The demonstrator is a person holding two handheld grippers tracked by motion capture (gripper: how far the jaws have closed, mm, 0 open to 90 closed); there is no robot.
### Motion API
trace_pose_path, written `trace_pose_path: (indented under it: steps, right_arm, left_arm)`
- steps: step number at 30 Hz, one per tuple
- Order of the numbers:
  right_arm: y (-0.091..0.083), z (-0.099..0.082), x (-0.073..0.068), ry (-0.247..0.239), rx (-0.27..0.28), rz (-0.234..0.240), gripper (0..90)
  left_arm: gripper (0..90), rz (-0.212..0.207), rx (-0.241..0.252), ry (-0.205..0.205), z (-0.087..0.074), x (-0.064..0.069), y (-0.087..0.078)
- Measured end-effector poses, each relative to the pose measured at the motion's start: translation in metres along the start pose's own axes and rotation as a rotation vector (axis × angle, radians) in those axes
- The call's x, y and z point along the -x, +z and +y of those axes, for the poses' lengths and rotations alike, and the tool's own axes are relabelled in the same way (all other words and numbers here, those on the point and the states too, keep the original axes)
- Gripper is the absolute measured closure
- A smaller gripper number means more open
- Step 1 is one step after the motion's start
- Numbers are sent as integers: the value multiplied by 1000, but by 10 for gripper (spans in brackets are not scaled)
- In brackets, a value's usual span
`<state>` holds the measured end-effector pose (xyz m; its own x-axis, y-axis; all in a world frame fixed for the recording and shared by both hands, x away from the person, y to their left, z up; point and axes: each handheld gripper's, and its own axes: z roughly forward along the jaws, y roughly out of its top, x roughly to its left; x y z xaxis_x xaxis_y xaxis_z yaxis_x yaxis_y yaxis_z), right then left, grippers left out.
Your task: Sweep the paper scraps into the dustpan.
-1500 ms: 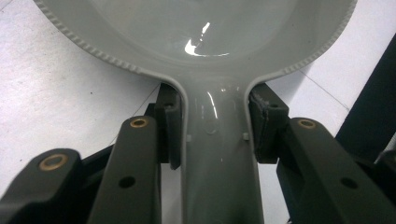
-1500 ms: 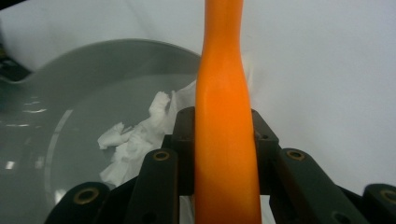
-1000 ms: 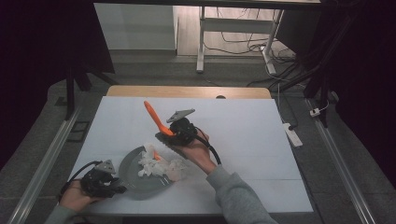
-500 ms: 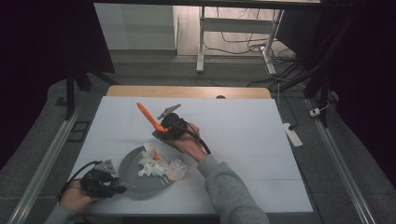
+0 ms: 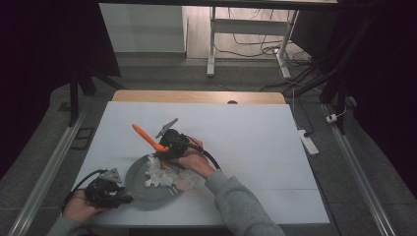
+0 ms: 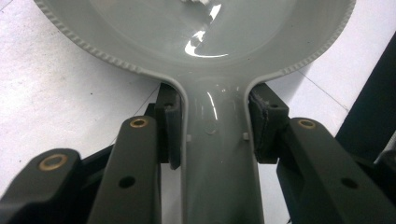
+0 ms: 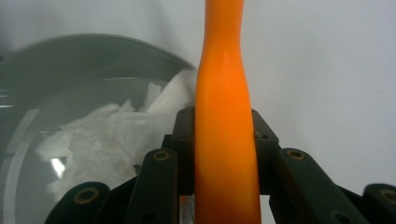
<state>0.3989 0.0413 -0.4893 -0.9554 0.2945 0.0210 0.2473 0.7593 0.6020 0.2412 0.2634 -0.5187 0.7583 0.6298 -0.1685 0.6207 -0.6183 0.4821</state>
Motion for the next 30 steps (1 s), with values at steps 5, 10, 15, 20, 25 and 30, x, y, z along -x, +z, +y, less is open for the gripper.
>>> trace_pose_path:
  steps: [5, 10, 15, 20, 25, 30]
  right_arm:
    - [-5, -1, -16, -56, 13, 37, 701]
    - [-29, -1, -10, -31, 127, -28, 701]
    - [-59, -10, 7, 47, 208, -116, 701]
    - [-82, -36, 12, 133, 196, -188, 700]
    - [-91, -68, 11, 203, 144, -234, 700]
    - [-87, -83, 10, 238, 120, -233, 700]
  left_arm:
    - [617, 2, 1, -1, 0, 0, 0]
    - [618, 3, 1, -1, 0, 0, 0]
    - [618, 0, 0, -1, 0, 0, 0]
    - [617, -7, 0, -1, -2, 0, -1]
    - [618, -9, -1, 4, -4, 1, -2]
    - [618, -7, -2, 5, -4, 2, -3]
